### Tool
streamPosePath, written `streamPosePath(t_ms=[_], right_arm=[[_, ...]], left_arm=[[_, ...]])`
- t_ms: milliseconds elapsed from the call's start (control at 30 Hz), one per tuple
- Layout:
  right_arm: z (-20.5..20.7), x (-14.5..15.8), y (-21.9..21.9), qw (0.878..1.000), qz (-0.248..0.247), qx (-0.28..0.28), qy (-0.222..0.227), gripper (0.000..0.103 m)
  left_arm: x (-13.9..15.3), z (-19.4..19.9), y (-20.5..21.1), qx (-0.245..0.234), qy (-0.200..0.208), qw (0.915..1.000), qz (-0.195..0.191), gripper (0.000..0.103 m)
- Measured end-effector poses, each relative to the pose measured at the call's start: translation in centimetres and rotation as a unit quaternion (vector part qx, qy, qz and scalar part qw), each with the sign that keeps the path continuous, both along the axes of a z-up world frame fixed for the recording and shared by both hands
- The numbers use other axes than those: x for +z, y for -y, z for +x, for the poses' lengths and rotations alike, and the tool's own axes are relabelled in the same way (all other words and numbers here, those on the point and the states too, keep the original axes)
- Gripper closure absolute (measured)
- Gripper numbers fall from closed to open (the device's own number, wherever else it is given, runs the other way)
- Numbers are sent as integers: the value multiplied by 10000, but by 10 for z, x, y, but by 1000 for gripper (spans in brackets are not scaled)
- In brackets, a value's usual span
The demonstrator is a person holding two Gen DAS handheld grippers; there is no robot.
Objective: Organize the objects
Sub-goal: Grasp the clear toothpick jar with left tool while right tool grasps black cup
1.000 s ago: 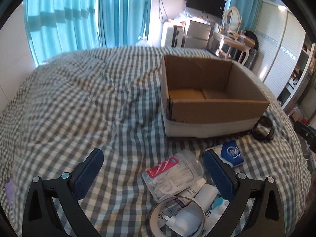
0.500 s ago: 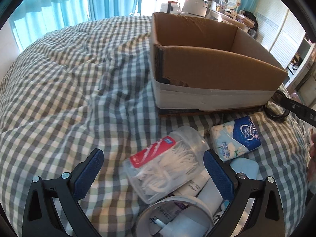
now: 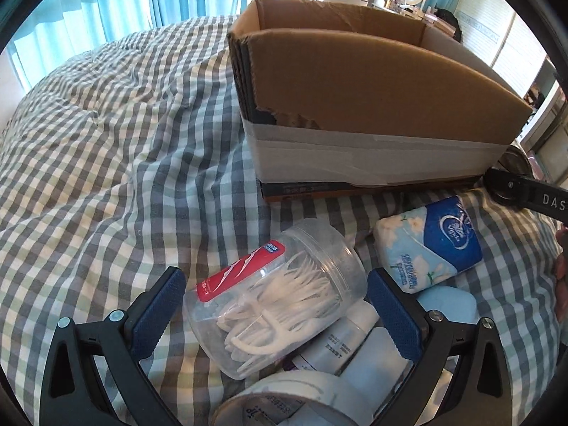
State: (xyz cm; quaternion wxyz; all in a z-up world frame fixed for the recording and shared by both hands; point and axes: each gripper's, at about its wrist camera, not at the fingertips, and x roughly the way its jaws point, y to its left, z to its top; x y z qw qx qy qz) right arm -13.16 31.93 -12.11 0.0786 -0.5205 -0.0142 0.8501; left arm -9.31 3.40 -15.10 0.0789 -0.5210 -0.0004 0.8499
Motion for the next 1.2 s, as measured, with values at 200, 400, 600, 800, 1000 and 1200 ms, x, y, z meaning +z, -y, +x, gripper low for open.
streamPosePath(t_ms=[200,400,600,800,1000,1200], right_arm=[[2,-7,4,9999,45,75,94,33],[14,-1,9,9996,199,146,-110,33],[23,19,14,9983,360,228,-392,33],[32,37,22,9973,369,340,-530,33],[35,38,26,9977,204,386,-524,33],[34,36,27,9977,133,413,-527,33]], left_arm=[[-1,-4,9,32,125,9995,287,0],[3,9,16,-23,175,9991,378,0],[18,10,22,83,296,9973,667,4],[32,7,17,-140,84,9992,371,31],[27,10,8,-769,205,9968,64,19],[2,-4,0,-1255,387,9912,-167,6]])
